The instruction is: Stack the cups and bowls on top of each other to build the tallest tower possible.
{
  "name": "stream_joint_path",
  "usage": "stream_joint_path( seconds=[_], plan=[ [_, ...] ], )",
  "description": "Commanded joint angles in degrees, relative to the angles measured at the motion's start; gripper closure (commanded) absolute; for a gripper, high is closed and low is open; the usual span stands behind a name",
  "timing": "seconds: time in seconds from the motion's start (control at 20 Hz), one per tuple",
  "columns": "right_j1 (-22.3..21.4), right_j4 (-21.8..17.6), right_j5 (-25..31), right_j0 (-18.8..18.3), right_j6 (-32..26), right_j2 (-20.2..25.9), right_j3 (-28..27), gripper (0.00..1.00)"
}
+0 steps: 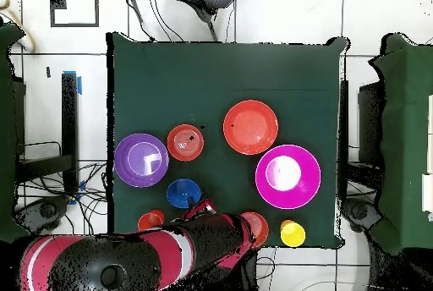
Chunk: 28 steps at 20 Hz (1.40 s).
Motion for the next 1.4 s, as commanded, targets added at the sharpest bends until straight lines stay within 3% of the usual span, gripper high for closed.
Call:
stream_joint_path(
  seconds=[0.05,1.4],
  plan=[
    [2.91,1.96,9.09,0.17,3.13,6.52,-3.90,0.00],
    [2.87,0.89,10.59,0.56,3.26,6.79,-4.28,0.00]
  ],
)
